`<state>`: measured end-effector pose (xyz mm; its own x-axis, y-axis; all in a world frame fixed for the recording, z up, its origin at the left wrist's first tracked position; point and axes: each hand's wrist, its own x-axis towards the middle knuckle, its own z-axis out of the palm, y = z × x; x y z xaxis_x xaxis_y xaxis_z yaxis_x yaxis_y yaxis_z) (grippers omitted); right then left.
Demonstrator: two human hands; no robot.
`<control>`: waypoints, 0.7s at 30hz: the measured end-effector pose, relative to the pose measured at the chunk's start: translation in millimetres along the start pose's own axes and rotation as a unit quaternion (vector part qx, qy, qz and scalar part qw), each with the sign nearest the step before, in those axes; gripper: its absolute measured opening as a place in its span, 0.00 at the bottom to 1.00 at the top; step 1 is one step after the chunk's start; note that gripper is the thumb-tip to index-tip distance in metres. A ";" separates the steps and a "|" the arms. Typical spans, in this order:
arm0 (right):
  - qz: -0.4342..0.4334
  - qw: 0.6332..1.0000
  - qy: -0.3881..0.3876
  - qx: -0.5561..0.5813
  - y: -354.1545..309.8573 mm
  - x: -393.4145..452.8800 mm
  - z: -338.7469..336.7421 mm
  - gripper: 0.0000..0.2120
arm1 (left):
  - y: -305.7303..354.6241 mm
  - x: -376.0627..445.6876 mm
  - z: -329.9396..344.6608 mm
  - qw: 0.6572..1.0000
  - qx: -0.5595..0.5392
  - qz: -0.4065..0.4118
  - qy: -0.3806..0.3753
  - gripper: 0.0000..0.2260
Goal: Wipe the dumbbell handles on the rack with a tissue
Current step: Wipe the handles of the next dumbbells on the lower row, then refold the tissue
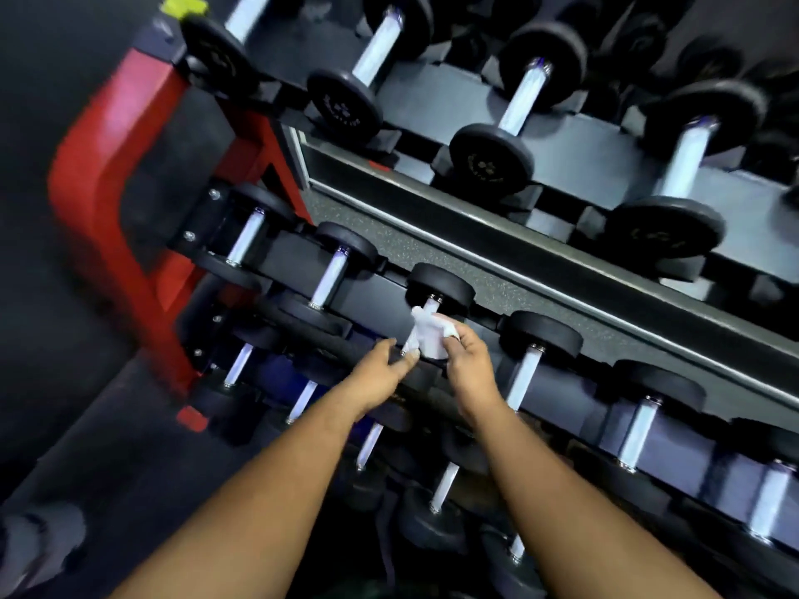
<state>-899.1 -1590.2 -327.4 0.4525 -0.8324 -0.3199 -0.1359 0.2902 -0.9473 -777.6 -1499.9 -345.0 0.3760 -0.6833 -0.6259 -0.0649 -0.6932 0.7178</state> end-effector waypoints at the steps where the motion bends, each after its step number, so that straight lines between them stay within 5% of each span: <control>1: 0.022 0.998 0.007 0.054 -5.7 -8.3 4.8 0.17 | 2.8 -10.3 -0.6 0.999 -0.036 0.008 0.009 0.36; 4: 0.058 0.986 0.008 0.158 -32.3 -40.7 19.3 0.16 | 13.4 -46.7 -6.3 0.993 -0.101 0.040 0.037 0.14; 12: -0.014 0.992 -0.017 0.128 -79.9 -104.0 46.6 0.12 | 49.7 -125.9 -57.2 0.976 -0.097 0.153 0.118 0.05; 21: -0.085 0.995 -0.051 -0.007 -110.9 -160.8 109.0 0.18 | 19.6 -191.5 -156.4 0.954 0.090 0.233 0.166 0.05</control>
<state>-860.6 -1437.1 -168.9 0.5576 -0.8159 -0.1531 -0.0625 0.1427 -0.9878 -706.3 -1346.8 -163.4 0.5377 -0.8373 -0.0993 -0.4428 -0.3806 0.8118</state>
